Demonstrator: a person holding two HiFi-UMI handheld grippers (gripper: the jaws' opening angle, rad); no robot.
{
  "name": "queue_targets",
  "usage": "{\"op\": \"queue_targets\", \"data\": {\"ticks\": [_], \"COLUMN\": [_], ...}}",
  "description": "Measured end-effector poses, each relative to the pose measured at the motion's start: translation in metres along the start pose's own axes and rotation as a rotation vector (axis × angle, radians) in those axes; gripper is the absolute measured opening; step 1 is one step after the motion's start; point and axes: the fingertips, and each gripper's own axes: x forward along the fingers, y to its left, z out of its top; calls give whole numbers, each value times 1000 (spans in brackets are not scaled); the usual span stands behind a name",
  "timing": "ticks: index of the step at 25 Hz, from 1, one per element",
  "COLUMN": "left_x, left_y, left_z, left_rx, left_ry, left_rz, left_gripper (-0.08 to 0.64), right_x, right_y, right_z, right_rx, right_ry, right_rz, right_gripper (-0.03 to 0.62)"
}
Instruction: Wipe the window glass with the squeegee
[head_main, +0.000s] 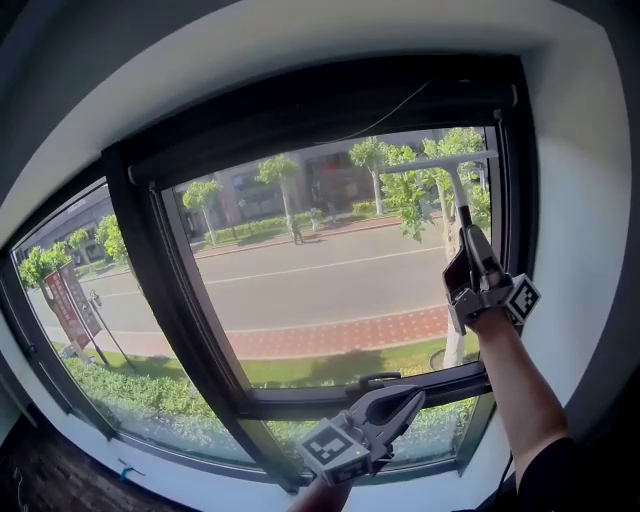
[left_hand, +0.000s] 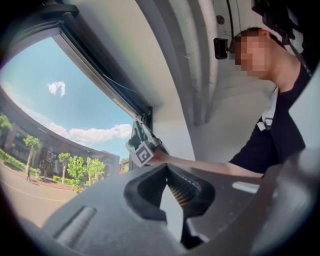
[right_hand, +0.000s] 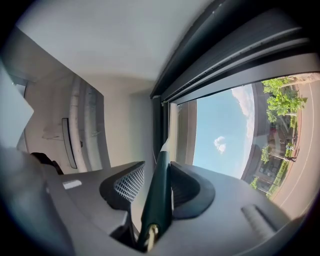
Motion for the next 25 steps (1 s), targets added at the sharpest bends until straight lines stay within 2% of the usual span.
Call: {"op": "queue_targets", "data": {"ticks": [8,16,25], "left_x": [-9,-19,-18], "left_y": [5,20,31], "left_z": [-3,-6,-6], "left_rx": [17,33,41], "left_ry": [20,44,51], "left_rz": [18,52,42], "left_gripper": [2,3,2], "right_x": [27,47,58], "right_y": [-29,-43,-46], "right_z": [18,26,30], "right_rx": [30,10,-25], "right_ry": [-9,-9,-31], "right_rz": [5,15,46], "right_gripper": [161,160,158]}}
